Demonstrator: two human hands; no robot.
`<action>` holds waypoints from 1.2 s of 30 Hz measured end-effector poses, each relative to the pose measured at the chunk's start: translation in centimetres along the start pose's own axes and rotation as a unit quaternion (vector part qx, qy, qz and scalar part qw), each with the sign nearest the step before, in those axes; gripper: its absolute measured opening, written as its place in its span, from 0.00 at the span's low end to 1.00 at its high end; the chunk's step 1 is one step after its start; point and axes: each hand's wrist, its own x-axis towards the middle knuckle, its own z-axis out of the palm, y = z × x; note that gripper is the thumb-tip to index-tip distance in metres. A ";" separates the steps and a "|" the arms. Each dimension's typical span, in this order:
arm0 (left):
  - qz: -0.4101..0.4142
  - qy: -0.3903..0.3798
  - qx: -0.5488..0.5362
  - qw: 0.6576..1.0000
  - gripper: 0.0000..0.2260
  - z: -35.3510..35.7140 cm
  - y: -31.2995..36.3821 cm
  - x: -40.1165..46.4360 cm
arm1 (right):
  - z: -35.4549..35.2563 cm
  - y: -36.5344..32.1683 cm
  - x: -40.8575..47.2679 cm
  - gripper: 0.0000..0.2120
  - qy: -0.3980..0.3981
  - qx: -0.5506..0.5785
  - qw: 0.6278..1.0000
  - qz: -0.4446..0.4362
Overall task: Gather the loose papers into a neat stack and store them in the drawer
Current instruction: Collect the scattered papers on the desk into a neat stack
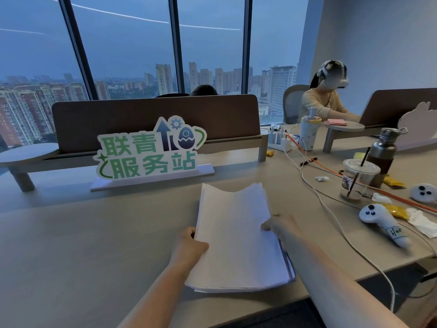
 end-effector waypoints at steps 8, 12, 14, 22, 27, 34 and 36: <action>-0.031 0.015 -0.019 0.999 0.11 -2.1 -0.7 0.0 | 1.9 -0.4 -2.0 0.14 -0.080 0.042 0.987 -0.134; -0.011 0.031 -0.114 0.993 0.16 -3.5 -0.9 0.3 | 2.1 -1.3 -3.1 0.22 -0.119 0.137 0.964 -0.194; 0.013 0.037 -0.192 0.981 0.28 -4.5 -0.6 0.7 | 2.2 -1.9 -3.4 0.23 -0.144 0.190 0.945 -0.224; 0.053 0.037 -0.315 0.947 0.29 -8.5 2.5 0.1 | 3.9 -4.3 -5.9 0.17 -0.169 0.251 0.898 -0.318; 0.225 0.121 -0.310 0.916 0.09 -10.2 4.9 -1.1 | 5.0 -7.6 -7.9 0.17 -0.150 0.275 0.868 -0.384; 0.163 0.140 -0.286 0.934 0.16 -9.5 0.4 -1.5 | 7.9 -3.9 -7.5 0.20 -0.181 0.283 0.869 -0.364; 0.144 0.123 -0.274 0.943 0.19 -9.0 -0.8 -1.5 | 8.5 -2.6 -7.1 0.19 -0.171 0.286 0.875 -0.351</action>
